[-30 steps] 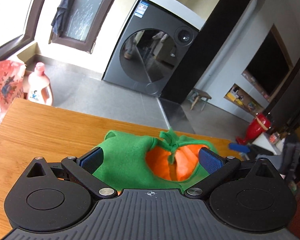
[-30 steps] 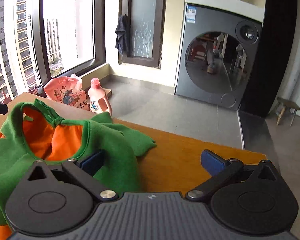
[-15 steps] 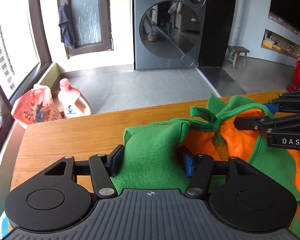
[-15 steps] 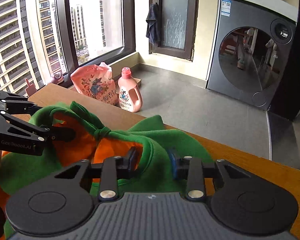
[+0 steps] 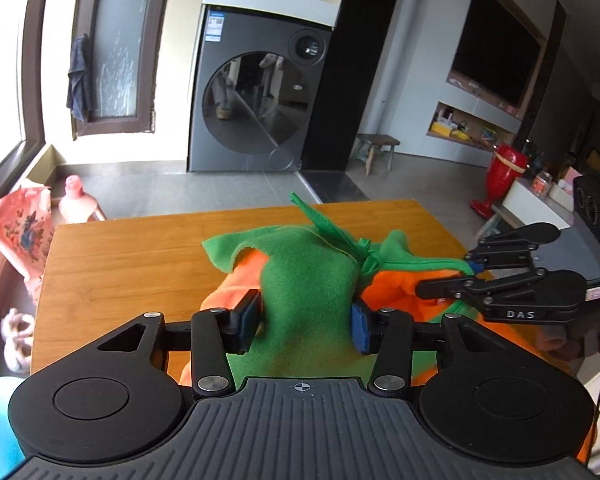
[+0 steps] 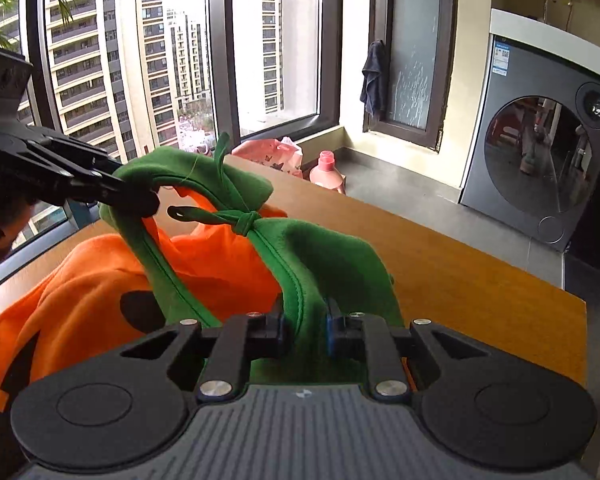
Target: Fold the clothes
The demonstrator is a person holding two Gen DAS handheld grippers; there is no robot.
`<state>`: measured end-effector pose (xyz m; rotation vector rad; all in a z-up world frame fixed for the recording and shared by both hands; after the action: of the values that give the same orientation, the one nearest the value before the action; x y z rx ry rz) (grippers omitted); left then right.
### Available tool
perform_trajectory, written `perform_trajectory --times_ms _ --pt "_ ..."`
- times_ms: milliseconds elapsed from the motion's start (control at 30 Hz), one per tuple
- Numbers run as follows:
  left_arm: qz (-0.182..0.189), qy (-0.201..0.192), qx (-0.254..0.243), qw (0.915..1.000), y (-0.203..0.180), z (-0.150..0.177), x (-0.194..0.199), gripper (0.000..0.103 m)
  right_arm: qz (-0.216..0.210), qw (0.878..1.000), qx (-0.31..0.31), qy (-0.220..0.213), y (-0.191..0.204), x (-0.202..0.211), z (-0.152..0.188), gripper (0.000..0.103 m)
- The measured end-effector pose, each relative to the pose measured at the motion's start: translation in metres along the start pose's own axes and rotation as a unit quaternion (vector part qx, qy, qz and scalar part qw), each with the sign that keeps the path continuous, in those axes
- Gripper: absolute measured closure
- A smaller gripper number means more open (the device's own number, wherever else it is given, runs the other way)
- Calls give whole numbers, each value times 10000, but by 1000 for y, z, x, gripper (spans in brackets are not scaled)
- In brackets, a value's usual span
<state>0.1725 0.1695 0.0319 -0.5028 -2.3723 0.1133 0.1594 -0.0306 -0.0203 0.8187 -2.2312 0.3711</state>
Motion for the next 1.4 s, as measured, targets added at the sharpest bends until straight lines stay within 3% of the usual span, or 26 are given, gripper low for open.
perform_trajectory --times_ms 167,267,367,467,533,667,767,833,1000,1100,1267,1333,1400 --pt "530 -322 -81 9980 -21 6 34 26 303 9988 273 280 16 -16 20 86" --pt "1125 -511 -47 9923 -33 -4 23 18 459 9970 591 185 30 -11 21 86" --pt "1502 -275 66 9883 -36 -3 -15 16 467 9964 681 167 34 -4 21 86" --pt "1360 393 343 9893 -21 11 -59 17 342 9980 530 107 23 11 20 78" --pt "1304 787 612 9864 -6 26 -76 17 248 9991 344 -39 13 26 17 64" --pt "1346 805 663 9854 -2 33 -71 16 57 9979 -155 -628 -10 55 -7 60" --pt "1382 797 687 9848 0 37 -66 15 -355 9952 -471 -778 -17 48 -24 60" --pt "1406 792 702 9844 1 40 -63 15 -465 9966 -416 -547 -11 27 -22 60" --pt "1537 737 696 9829 3 47 -52 8 -155 9989 -133 411 7 -22 14 60" --pt "1534 811 582 9831 -1 55 -51 8 -183 9990 -157 375 8 -17 12 60" --pt "1393 1032 685 9825 3 71 -68 8 -157 9996 202 -122 7 -1 -33 56" --pt "1392 968 717 9829 7 67 -64 8 -110 9995 311 -8 0 -12 -42 43" --pt "1404 827 833 9831 16 56 -56 8 95 9996 235 155 -14 -24 -42 42"
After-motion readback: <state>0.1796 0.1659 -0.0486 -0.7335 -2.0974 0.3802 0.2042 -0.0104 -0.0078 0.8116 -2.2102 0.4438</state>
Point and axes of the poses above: each gripper's, at about its wrist camera, not at the fingertips, and x roughly against the way its jaws point, y to its left, z to its underside, the point moved 2 cm from there along -x, roughly the way its jaws point, and after that the axes turned 5 degrees about y, right-handed, at the moved point
